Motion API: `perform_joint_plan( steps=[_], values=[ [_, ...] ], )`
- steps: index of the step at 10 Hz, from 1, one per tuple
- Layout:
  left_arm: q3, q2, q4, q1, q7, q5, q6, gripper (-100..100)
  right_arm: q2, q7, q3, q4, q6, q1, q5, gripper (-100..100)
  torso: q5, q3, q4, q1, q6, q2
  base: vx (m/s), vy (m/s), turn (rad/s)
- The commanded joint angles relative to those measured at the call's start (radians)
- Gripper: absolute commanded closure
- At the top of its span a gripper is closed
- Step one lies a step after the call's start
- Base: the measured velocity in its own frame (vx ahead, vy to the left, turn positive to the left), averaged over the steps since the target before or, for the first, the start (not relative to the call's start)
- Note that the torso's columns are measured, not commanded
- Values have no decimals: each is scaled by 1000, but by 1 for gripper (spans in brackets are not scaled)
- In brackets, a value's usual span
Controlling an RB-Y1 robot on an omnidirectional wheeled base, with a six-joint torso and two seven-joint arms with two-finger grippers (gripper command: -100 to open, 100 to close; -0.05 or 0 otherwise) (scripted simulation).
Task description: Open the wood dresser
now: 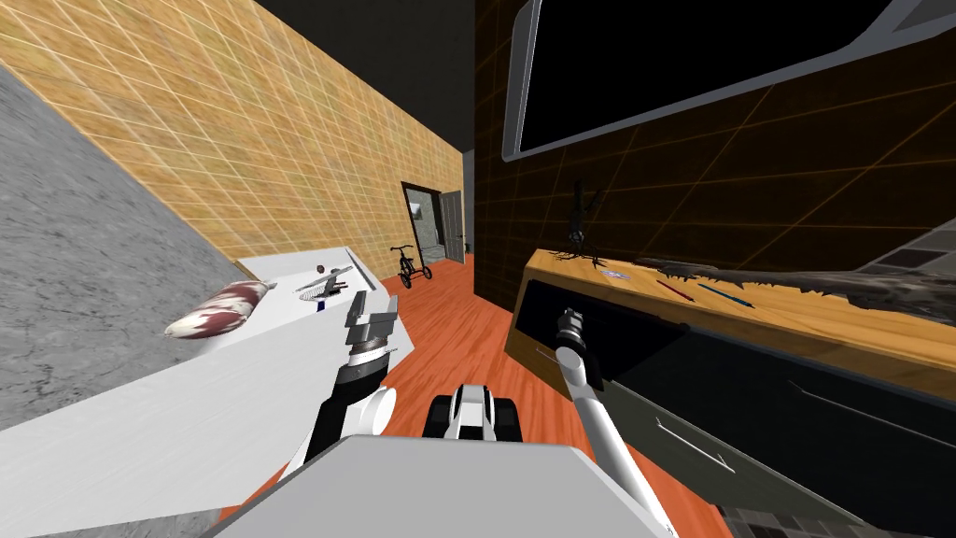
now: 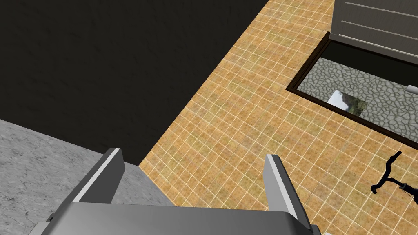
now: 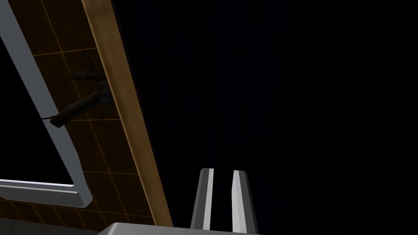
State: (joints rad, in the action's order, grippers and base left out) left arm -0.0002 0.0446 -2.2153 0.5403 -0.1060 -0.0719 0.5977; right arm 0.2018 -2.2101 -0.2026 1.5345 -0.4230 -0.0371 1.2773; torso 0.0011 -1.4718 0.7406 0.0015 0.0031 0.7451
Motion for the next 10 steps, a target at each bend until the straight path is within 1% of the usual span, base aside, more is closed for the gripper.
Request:
perform_joint_plan(
  steps=[1, 2, 3, 4, 8, 9, 10],
  values=[
    [0, 0, 0, 0, 0, 0, 0, 0, 1, 13, -11, 10, 18, 7, 12, 100, 1, 0, 1, 1, 0, 0, -134, 143, -76],
    [0, 0, 0, 0, 0, 0, 0, 0, 1, 18, -14, 15, 26, 9, 17, 100, 2, 0, 1, 1, 1, -1, -140, 131, -61],
    [0, 0, 0, 0, 0, 0, 0, 0, 2, 10, -6, 4, 23, 6, 13, 100, 2, -1, 2, 0, 1, -1, -66, 59, -7],
    [0, 0, 0, 0, 0, 0, 0, 0, 2, 11, -5, 7, 28, 3, 15, 100, 2, -3, 2, -3, -1, -5, -97, 59, -17],
    [0, 0, 0, 0, 0, 0, 0, 0, 4, 13, -5, 25, 32, 2, 17, 100, 2, 0, 2, 1, 0, 1, -154, 104, -30],
    [0, 0, 0, 0, 0, 0, 0, 0, 2, 11, 1, 14, 34, 1, 15, 100, 2, 0, 3, 0, 1, 0, -71, 57, 0],
    [0, 0, 0, 0, 0, 0, 0, 0, 22, 44, -43, -10, 86, 32, 57, -100, 3, -3, 2, -3, 0, -5, -19, 79, -47]
  ],
)
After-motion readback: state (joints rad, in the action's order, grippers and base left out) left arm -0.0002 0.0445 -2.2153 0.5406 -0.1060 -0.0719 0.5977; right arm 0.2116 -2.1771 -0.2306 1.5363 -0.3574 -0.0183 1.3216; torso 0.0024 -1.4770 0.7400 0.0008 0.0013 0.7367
